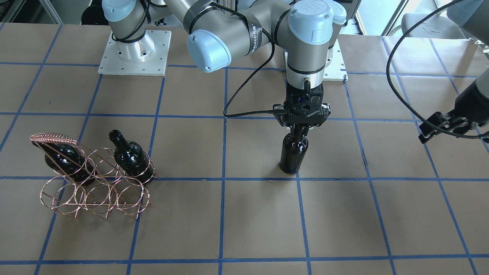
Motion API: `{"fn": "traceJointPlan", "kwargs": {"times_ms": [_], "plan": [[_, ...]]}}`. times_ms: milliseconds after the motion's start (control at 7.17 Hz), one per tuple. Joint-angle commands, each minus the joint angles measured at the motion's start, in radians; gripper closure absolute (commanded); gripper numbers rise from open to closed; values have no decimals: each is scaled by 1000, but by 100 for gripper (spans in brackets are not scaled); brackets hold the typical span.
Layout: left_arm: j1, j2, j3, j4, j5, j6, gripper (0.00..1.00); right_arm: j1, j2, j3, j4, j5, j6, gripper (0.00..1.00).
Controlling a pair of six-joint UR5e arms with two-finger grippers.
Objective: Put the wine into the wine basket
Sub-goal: 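Lift the black bottle with the right gripper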
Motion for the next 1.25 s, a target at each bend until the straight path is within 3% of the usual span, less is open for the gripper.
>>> {"fn": "traceJointPlan", "kwargs": {"times_ms": [0,418,697,1115], "plan": [[0,-2,-1,0,0,0,0,-2,-37,2,13,0,-12,85],[-6,1,-1,0,0,-9,0,-69,-125,5,132,-5,-109,95],[-35,28,1,2,-15,-27,0,-199,-244,34,273,-3,-277,99],[-220,70,2,0,-15,-225,0,-404,-389,42,529,-24,-550,100]]}}
